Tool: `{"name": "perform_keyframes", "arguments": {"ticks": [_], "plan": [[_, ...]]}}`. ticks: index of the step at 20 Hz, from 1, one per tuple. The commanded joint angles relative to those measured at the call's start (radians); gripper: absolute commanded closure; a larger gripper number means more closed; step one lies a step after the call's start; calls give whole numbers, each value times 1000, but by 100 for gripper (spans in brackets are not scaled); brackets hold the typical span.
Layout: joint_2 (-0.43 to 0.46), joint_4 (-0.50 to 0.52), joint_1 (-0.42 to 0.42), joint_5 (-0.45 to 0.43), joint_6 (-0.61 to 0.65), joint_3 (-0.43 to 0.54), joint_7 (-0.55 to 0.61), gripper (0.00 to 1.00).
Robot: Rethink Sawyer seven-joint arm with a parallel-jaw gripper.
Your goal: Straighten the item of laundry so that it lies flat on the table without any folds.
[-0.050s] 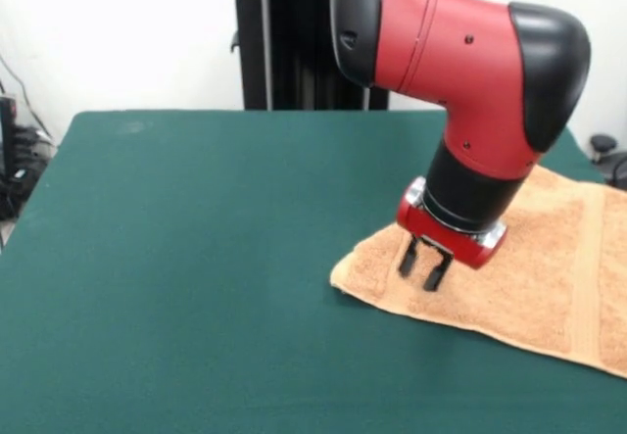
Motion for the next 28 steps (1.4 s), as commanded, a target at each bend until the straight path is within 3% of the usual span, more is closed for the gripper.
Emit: {"name": "perform_keyframes", "arguments": {"ticks": [1, 7, 14, 22, 23, 28], "plan": [[84, 77, -19, 19, -204, 61, 259, 100], [7, 129, -41, 55, -183, 89, 238, 100], [-98, 242, -145, 2, -210, 130, 84, 100], [-110, 268, -234, -18, -221, 216, 25, 100], [-116, 274, -247, -19, -215, 237, 17, 0], [-145, 312, -263, 32, -146, 292, 56, 0]]}}
